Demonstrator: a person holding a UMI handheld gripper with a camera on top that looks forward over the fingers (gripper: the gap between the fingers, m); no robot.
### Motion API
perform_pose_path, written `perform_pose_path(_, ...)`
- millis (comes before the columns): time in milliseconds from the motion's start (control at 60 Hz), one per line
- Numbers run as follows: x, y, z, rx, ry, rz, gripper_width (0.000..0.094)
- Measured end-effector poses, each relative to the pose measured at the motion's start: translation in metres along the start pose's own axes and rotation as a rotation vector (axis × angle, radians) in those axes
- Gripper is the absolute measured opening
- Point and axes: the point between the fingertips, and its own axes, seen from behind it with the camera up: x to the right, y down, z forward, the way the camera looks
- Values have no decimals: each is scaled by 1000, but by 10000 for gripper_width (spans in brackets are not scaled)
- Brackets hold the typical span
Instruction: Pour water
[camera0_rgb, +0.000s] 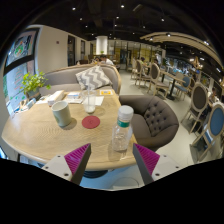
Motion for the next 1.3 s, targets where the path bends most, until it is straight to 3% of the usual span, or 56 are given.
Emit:
perform_pose_path(333,32,-9,107,48,-70,-15,845)
perform_pose_path(400,30,-10,118,57,-87,-20,785)
perform_pose_path(550,28,-15,133,93,-101,-3,490)
perform_pose_path(833,34,-18,134,91,-51,6,415)
perform_pose_path(1100,42,-76,123,121,100,-133,414)
perform_pose_path(1300,29,-152,102,140,323,-497,413)
